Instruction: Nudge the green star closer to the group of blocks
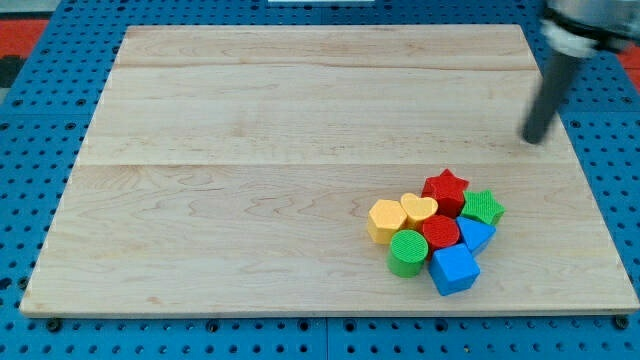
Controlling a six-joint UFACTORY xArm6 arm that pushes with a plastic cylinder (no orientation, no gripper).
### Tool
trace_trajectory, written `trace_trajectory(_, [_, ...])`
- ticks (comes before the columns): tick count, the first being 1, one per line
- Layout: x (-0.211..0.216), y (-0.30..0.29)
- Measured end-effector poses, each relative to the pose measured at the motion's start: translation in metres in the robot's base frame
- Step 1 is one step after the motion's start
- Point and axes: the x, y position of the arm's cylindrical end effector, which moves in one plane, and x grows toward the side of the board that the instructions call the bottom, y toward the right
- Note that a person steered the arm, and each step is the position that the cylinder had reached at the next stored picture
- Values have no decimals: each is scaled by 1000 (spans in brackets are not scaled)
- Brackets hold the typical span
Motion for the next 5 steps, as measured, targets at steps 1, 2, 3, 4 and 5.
trace_trajectory(1, [91, 21])
trace_trajectory(2, [103, -32])
trace_trajectory(3, [110, -38])
trace_trajectory(4, [114, -53])
trace_trajectory(5, [102, -58])
